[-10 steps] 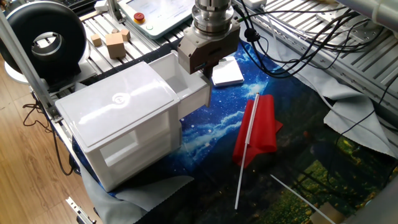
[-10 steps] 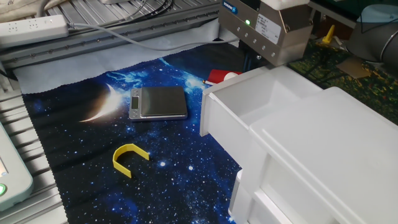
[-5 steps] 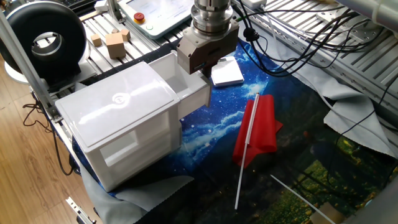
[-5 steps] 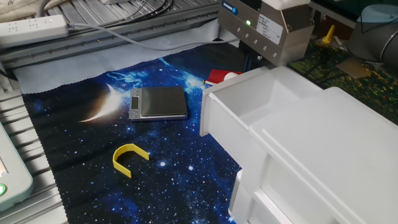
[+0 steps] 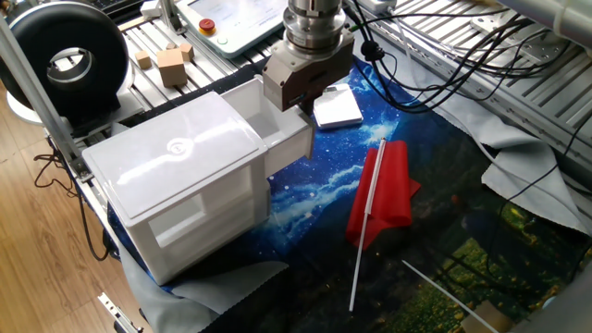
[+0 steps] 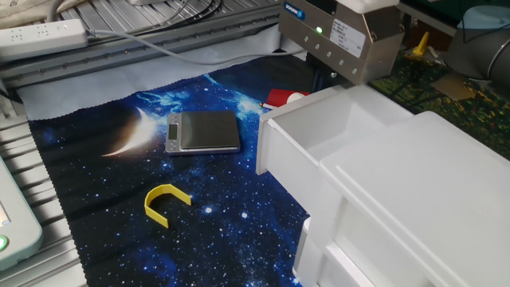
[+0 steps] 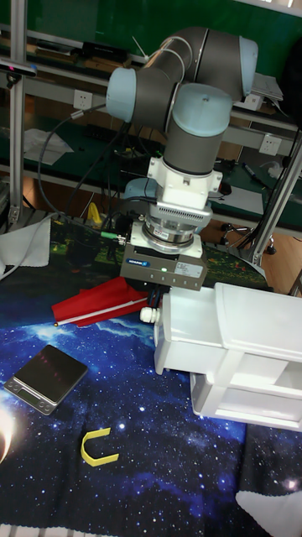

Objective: Use the gripper to push and close the drawer

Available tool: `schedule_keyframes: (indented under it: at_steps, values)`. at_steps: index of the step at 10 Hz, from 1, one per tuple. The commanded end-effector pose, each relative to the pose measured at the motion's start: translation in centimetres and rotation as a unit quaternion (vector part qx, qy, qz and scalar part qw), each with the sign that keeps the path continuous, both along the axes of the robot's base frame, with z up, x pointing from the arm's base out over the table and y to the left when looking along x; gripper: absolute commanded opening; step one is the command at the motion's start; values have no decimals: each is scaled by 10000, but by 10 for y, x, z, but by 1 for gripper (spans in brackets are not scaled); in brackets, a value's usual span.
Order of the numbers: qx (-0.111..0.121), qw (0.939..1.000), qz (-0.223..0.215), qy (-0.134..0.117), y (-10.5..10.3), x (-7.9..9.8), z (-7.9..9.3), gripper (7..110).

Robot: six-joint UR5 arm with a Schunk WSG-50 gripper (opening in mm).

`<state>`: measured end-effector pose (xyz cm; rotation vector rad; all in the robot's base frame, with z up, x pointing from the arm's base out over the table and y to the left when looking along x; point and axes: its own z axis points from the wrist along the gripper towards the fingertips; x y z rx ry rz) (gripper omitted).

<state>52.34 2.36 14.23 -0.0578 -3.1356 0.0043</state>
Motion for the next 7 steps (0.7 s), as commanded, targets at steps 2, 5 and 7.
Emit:
schedule_keyframes:
  at_steps: [2,5,7]
  values:
    - [72,10000,27,-35,7,0,0,7]
    - [33,10000,73,-50,10,1,1,7]
    - [26,9999,119,-49,10,1,3,7]
